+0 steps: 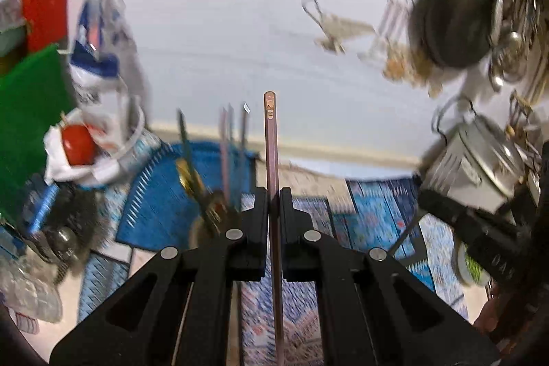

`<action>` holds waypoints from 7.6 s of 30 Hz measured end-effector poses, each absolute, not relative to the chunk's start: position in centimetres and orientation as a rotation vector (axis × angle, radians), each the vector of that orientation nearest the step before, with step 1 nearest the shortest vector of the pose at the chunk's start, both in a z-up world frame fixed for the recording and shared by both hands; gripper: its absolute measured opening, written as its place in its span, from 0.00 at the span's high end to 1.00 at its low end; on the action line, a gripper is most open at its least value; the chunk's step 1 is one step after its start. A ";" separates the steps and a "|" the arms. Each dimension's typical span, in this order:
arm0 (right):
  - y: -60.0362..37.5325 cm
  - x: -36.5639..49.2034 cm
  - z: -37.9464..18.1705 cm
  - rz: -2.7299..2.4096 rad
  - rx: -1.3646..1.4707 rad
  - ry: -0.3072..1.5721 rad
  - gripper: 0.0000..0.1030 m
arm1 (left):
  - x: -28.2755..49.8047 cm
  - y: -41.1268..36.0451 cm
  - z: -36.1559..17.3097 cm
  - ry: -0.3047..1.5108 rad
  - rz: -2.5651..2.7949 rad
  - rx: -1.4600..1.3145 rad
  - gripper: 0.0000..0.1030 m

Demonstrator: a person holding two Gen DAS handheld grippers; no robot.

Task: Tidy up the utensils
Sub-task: 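Carry the silver fork to the white cup and lower it in with the right tool, then open both tools and move them back to the dish rack, then grasp a white chopstick with the left tool while the right tool grasps a yellow chopstick, then lift the white chopstick with the left tool while the right tool lifts the yellow chopstick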

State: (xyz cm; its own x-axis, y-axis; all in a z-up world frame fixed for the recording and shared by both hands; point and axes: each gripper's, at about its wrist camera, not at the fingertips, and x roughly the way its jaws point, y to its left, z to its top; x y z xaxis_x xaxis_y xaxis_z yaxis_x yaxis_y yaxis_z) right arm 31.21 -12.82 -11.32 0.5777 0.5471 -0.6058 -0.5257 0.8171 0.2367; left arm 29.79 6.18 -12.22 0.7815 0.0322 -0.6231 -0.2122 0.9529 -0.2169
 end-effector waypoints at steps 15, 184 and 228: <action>-6.2 33.0 -10.6 0.718 0.021 0.700 0.98 | 34.2 11.5 -10.4 0.455 0.283 -0.244 0.96; -14.4 30.3 -30.4 0.337 -0.209 1.132 0.86 | 34.1 -1.4 -32.4 1.322 -0.216 -0.121 0.94; -14.6 30.2 -17.9 0.541 -0.025 0.860 0.95 | 27.1 3.6 -17.0 0.864 -0.037 -0.129 1.00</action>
